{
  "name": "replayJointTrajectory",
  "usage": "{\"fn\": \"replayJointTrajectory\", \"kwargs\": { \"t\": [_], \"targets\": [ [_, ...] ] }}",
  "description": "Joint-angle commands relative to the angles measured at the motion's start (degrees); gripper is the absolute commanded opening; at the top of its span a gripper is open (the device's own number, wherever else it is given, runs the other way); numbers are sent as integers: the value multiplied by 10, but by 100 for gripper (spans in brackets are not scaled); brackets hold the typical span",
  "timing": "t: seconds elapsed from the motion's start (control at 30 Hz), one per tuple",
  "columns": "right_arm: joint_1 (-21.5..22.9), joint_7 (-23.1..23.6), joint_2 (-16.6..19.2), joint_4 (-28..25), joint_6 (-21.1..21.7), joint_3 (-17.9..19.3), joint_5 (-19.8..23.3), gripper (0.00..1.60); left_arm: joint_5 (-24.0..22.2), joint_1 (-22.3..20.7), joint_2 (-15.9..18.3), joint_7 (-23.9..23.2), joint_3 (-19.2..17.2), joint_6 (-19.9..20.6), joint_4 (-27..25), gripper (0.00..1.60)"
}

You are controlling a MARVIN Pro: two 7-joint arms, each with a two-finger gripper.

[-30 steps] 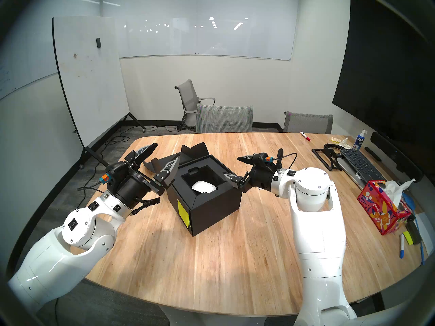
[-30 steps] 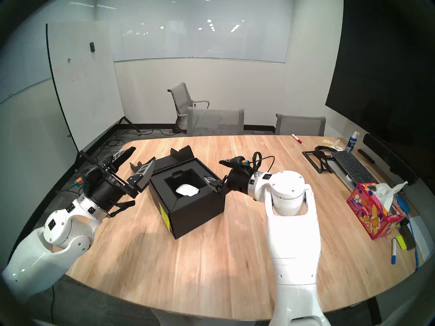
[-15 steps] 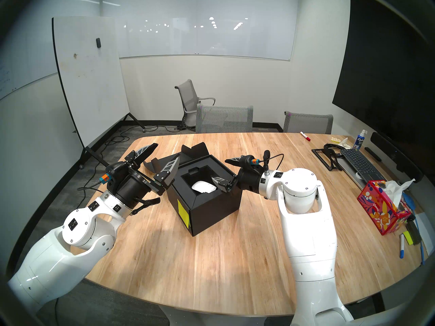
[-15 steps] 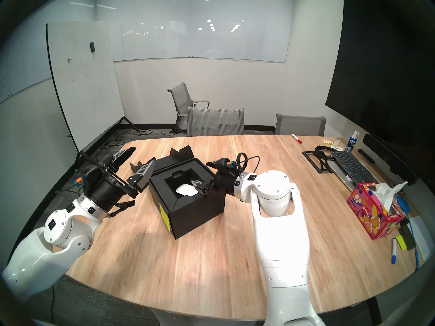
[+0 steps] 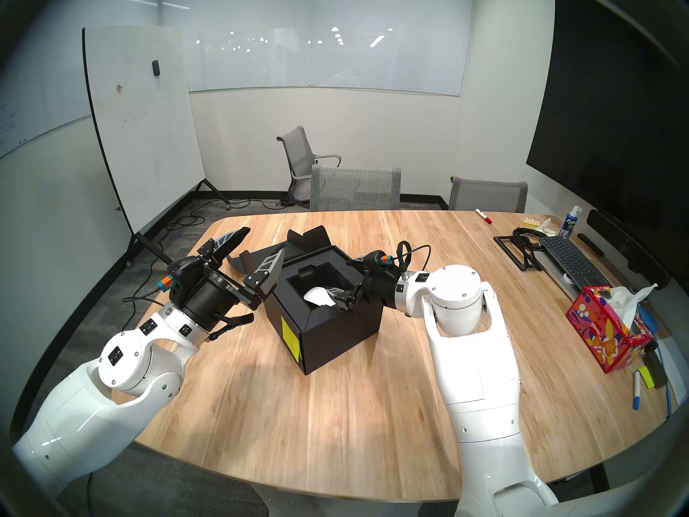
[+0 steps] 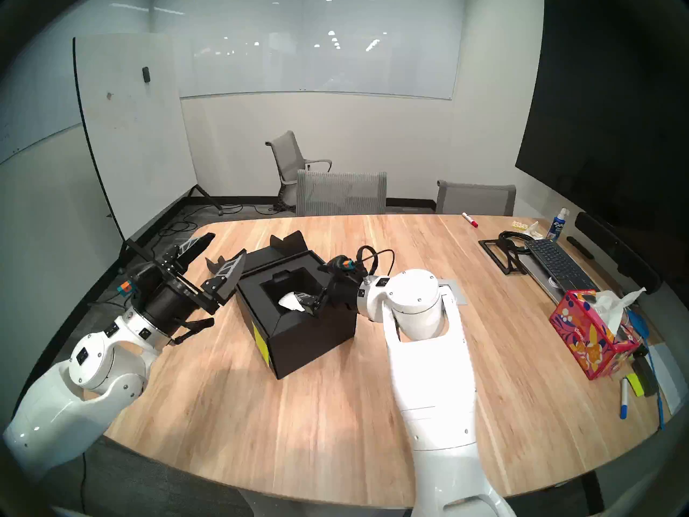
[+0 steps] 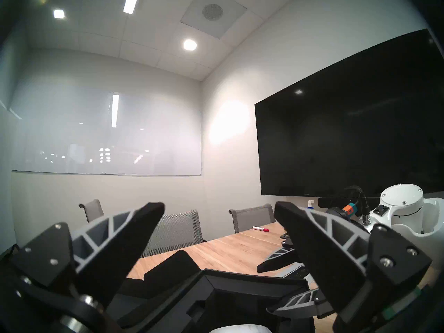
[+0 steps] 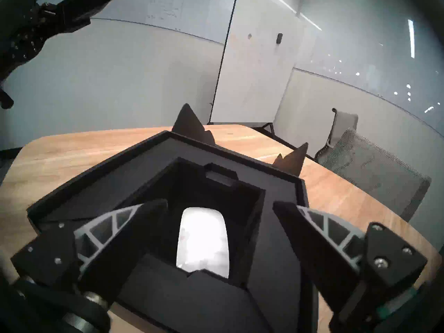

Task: Open the box and place the mouse inside

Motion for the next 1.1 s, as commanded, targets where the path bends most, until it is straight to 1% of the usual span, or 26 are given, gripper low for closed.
{"fn": "replayJointTrajectory", "kwargs": {
  "t": [0.0,0.27,0.33,0.47,0.5,0.57,0.6,0.83,1.07],
  "targets": [
    [19,3,-6,1,-6,-11,1,160,-1,-1,-1,-1,-3,-6,-11,160],
    [38,15,11,18,-3,-22,-12,160,-1,-1,-1,-1,-3,-6,-11,160],
    [47,27,17,27,-2,-26,-15,160,-1,-1,-1,-1,-3,-6,-11,160],
    [56,34,22,35,-6,-30,-23,160,-1,-1,-1,-1,-3,-6,-11,160],
    [62,42,25,39,-7,-31,-23,160,-1,-1,-1,-1,-3,-6,-11,160],
    [65,44,26,37,-5,-31,-26,160,-1,-1,-1,-1,-3,-6,-11,160],
    [71,53,29,38,-5,-33,-26,160,-1,-1,-1,-1,-3,-6,-11,160],
    [77,65,43,38,-7,-23,-36,160,-1,-1,-1,-1,-3,-6,-11,160],
    [70,79,62,26,-3,4,-44,160,-1,-1,-1,-1,-3,-6,-11,160]
  ]
}}
